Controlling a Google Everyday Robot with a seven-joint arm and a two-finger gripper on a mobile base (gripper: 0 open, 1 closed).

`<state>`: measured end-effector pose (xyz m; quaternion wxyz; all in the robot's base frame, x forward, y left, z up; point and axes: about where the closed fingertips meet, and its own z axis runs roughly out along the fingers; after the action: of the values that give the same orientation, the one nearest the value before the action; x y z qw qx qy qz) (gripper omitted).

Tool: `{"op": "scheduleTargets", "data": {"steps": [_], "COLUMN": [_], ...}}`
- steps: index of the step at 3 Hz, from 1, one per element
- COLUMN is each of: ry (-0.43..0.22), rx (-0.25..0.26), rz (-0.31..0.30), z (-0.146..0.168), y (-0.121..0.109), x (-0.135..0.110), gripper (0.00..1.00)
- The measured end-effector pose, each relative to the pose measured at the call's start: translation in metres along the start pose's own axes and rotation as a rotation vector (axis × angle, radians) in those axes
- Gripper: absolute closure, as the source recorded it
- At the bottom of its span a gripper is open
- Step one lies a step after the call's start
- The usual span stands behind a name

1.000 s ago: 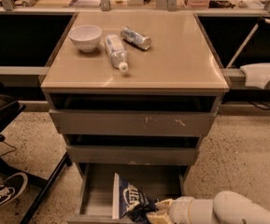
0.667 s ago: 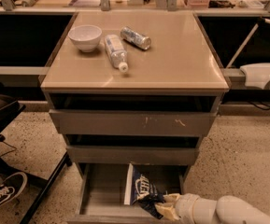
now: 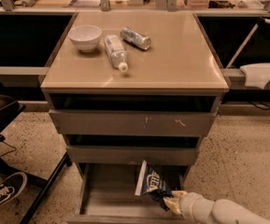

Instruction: Place blue chip bag into bottom drawer

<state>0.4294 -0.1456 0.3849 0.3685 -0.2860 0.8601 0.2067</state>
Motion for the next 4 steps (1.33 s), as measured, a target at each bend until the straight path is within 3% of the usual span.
{"op": "scheduleTargets", "data": {"steps": [1, 2, 3, 4], "ry": [0.005, 0.006, 0.049, 0.118], "rx": [0.008, 0.016, 0.06, 0.116], "rz": [-0.002, 0.036, 0.146, 0.244], "z": [0.002, 0.016, 0.06, 0.114], "y": [-0.002, -0.011, -0.048, -0.08], "x": [0.002, 0.016, 0.067, 0.133], "gripper": [1.0, 1.0, 1.0, 1.0]}}
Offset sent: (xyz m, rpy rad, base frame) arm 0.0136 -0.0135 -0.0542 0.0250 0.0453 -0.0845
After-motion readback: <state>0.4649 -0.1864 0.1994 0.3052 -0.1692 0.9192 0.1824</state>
